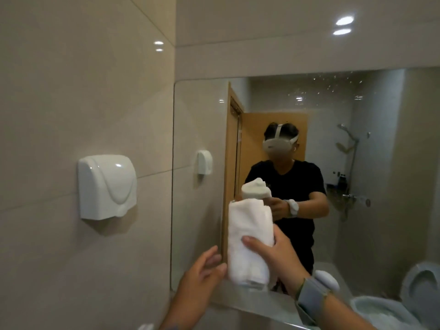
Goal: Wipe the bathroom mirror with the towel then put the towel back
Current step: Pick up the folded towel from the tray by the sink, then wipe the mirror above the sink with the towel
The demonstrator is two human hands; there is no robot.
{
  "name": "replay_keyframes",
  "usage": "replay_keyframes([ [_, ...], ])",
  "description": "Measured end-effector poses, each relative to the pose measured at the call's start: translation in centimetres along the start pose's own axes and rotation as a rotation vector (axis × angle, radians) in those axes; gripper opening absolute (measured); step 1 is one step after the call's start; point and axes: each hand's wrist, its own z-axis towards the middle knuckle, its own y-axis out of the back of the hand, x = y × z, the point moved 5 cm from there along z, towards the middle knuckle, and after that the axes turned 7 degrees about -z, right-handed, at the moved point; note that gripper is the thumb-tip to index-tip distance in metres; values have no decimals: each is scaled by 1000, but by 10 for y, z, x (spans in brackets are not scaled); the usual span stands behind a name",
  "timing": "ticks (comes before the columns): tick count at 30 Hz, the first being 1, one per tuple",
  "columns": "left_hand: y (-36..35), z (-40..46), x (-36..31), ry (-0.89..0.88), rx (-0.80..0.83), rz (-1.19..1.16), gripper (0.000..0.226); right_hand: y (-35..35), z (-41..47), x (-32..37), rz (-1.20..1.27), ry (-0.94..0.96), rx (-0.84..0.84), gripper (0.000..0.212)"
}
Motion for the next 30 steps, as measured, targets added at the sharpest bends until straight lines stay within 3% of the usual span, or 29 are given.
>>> replay_keyframes([
  [4, 8, 21, -38, -73, 11, 126, 48, 17, 48, 79, -152, 144, -46, 42],
  [9, -3, 49, -99, -71, 98, -229, 93, 1, 93, 164, -431, 284, 121, 63],
  [11, -12, 60, -130, -128, 167, -365, 78, -9, 103, 178, -403, 241, 170, 73],
  [13, -14, 69, -157, -211, 181, -452, 53, -22, 108, 185, -437, 237, 200, 70],
  [16, -9, 80, -181, -318, 44, -395, 41, -28, 106, 195, -564, 340, 6, 66],
  [18, -4, 87, -189, -383, -54, -274, 42, -30, 93, 208, -784, 525, -245, 59],
  [20, -5, 89, -201, -482, -174, -125, 41, -48, 77, 218, -970, 688, -390, 47],
  [22, -9, 90, -213, -597, -276, 41, 31, -69, 72, 218, -930, 629, -377, 59],
  [24, -17, 89, -225, -706, -306, 248, 28, -77, 78, 218, -740, 477, -330, 84],
  [25, -19, 90, -228, -750, -302, 283, 29, -76, 82, 221, -615, 436, -328, 85],
  [26, -24, 86, -231, -774, -265, 287, 29, -72, 88, 227, -488, 414, -332, 75],
  [28, -28, 89, -228, -725, -177, 209, 51, -62, 99, 234, -316, 380, -308, 52],
  [30, -28, 96, -228, -699, -53, 185, 66, -57, 109, 237, -330, 396, -317, 41],
])
